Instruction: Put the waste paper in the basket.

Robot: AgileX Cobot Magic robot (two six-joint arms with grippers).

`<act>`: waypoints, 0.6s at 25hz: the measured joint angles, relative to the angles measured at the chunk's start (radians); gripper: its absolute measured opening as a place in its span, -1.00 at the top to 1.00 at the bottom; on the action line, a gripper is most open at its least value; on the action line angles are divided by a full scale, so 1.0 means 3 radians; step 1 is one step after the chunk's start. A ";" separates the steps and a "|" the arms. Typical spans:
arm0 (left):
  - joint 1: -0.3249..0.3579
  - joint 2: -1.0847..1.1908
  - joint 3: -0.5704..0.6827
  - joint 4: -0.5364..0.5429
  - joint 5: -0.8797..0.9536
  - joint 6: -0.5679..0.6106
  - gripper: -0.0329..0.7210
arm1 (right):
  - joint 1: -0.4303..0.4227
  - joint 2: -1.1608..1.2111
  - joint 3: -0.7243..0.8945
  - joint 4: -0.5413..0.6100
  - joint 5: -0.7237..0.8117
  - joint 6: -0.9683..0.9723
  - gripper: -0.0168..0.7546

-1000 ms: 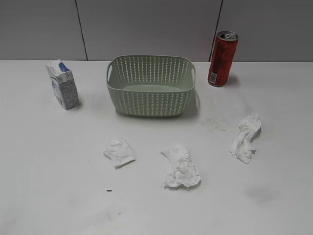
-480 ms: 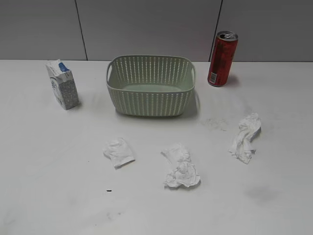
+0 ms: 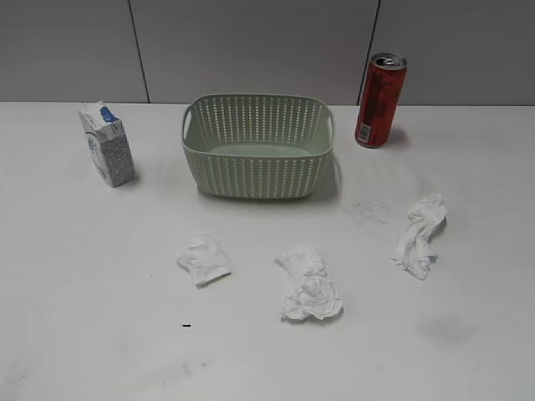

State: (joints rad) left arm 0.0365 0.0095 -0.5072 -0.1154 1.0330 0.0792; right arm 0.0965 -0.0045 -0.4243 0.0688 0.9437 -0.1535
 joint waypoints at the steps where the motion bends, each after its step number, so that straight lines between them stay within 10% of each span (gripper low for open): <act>1: 0.0000 0.0050 0.0000 -0.0043 -0.0011 0.0016 -0.82 | 0.0000 0.0000 0.0000 0.0000 0.0000 0.0000 -0.56; 8: -0.0086 0.0604 -0.0037 -0.0763 -0.0460 0.0519 -0.80 | 0.0000 0.0000 0.0000 0.0000 -0.0003 0.0000 -0.56; 15: -0.0723 0.1338 -0.0086 -0.0754 -0.0746 0.0626 -0.76 | 0.0000 0.0000 0.0000 0.0000 -0.0003 0.0000 -0.56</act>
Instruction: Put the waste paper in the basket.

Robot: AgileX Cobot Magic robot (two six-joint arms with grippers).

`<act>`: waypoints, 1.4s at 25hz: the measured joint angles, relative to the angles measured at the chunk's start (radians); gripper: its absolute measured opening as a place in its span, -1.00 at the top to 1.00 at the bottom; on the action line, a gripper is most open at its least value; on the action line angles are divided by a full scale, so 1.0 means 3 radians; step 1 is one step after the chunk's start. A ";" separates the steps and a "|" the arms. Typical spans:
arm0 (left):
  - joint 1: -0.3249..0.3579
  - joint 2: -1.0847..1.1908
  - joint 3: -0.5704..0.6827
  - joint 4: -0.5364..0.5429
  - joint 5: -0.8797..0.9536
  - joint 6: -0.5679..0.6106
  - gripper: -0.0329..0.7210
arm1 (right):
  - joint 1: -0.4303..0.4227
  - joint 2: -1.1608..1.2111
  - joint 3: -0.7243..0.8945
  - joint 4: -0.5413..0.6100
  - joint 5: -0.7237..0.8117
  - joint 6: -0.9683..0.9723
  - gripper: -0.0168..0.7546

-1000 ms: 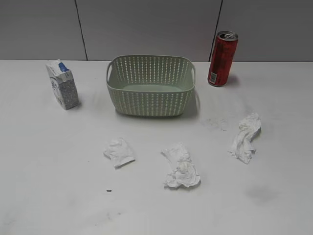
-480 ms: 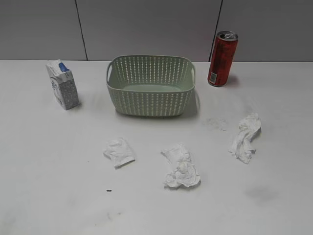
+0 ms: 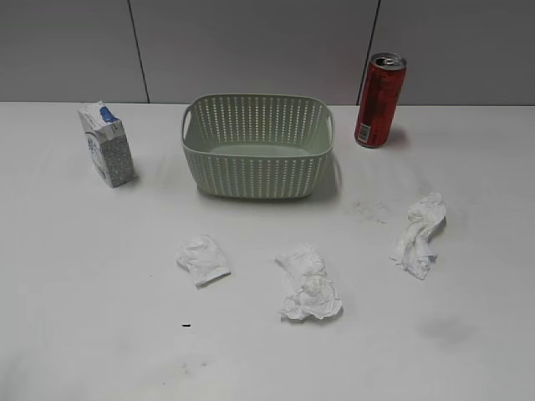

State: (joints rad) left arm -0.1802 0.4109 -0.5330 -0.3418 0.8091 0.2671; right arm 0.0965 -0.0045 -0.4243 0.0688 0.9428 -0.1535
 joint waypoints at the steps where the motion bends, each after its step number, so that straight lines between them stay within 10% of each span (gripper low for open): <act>1: -0.0146 0.0137 -0.0040 0.0073 -0.0010 0.0008 -0.75 | 0.0000 0.0000 0.0000 0.0000 0.0000 0.0000 -0.56; 10: -0.0979 0.1831 -0.0636 0.0517 -0.0079 0.0024 -0.68 | 0.0000 0.0000 0.0000 0.0000 0.0000 0.0000 -0.56; 35: -0.1500 0.4955 -0.1908 0.0855 -0.0755 0.0026 -0.66 | 0.0000 0.0000 0.0000 0.0000 0.0000 0.0000 -0.56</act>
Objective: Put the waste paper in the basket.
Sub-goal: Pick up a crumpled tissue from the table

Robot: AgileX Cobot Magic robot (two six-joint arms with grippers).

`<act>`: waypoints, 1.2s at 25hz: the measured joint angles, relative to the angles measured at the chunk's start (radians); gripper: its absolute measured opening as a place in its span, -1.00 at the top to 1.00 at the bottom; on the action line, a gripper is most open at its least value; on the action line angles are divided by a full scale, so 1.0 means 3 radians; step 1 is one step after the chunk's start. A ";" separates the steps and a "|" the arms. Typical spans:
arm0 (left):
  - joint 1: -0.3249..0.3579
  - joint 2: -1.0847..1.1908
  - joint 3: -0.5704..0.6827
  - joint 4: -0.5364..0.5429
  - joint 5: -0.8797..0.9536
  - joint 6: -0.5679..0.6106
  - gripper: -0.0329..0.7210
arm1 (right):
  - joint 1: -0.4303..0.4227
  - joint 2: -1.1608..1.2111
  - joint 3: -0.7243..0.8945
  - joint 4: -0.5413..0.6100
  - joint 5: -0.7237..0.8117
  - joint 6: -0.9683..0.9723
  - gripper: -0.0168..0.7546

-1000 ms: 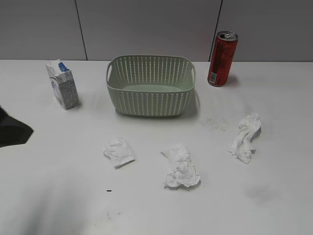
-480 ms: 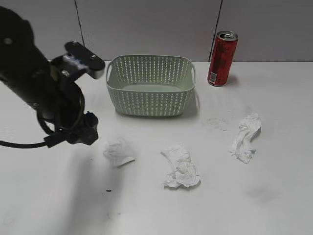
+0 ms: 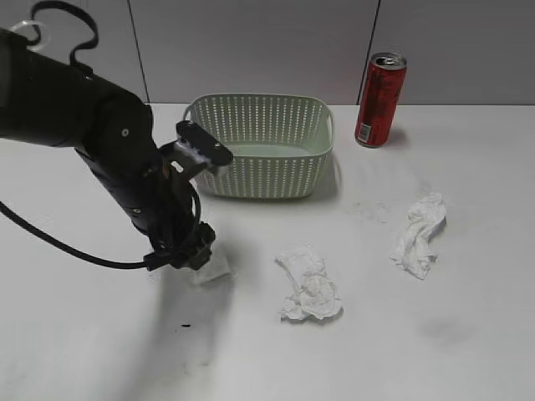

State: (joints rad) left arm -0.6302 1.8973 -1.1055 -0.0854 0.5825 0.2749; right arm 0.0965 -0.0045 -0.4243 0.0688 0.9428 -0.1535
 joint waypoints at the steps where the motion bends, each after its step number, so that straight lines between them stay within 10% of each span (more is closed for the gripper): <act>1: -0.0032 0.0037 0.0000 -0.0004 -0.0040 0.0000 -0.66 | 0.0000 0.0000 0.0000 0.0000 0.0000 0.0000 -0.56; 15: -0.0202 0.0319 -0.0020 0.0120 -0.0344 -0.0002 -0.59 | 0.0000 0.0000 0.0000 0.0000 0.0000 0.0000 -0.56; 24: -0.0202 0.0330 -0.0026 0.0120 -0.0329 0.0001 0.82 | 0.0000 0.0000 0.0000 0.0000 0.0000 0.0000 -0.56; 30: -0.0202 0.0107 -0.0026 0.0127 -0.0216 0.0001 0.95 | 0.0000 0.0000 0.0000 0.0000 0.0000 0.0000 -0.56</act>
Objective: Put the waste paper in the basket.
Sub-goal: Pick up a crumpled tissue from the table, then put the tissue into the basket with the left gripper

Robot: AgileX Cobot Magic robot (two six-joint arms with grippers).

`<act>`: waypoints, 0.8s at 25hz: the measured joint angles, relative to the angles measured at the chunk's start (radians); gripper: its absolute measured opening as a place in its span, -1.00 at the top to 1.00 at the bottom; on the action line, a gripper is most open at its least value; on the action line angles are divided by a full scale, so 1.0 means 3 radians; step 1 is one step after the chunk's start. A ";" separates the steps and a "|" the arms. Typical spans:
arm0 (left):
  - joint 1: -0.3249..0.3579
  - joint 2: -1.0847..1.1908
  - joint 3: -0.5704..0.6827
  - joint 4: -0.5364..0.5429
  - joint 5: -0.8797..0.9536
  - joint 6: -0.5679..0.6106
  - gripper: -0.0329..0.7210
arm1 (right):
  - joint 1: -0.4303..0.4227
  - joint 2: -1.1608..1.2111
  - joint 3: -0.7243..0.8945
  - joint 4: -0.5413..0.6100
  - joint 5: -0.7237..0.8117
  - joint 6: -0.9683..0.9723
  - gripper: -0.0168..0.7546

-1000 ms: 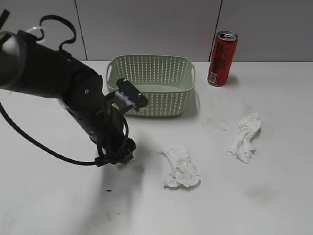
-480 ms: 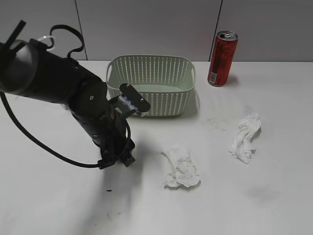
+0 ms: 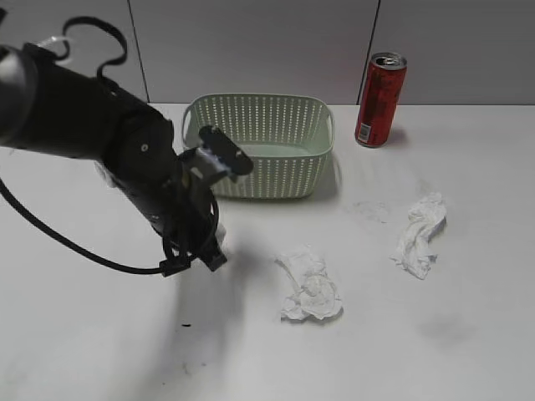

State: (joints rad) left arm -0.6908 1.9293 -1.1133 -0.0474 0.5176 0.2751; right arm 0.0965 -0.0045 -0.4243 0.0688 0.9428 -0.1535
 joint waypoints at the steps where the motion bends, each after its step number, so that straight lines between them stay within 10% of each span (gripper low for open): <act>1: 0.0000 -0.0092 0.0000 0.0000 0.0024 0.0000 0.95 | 0.0000 0.0000 0.0000 0.0000 0.0000 0.0000 -0.56; 20: 0.0138 -0.0140 -0.0641 -0.0004 -0.1954 0.0000 0.95 | 0.0000 0.0000 0.0000 0.0000 0.0000 0.0003 -0.56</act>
State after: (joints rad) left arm -0.6494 1.8871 -1.3056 -0.0485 -0.0687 0.2751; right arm 0.0965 -0.0045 -0.4243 0.0688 0.9428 -0.1526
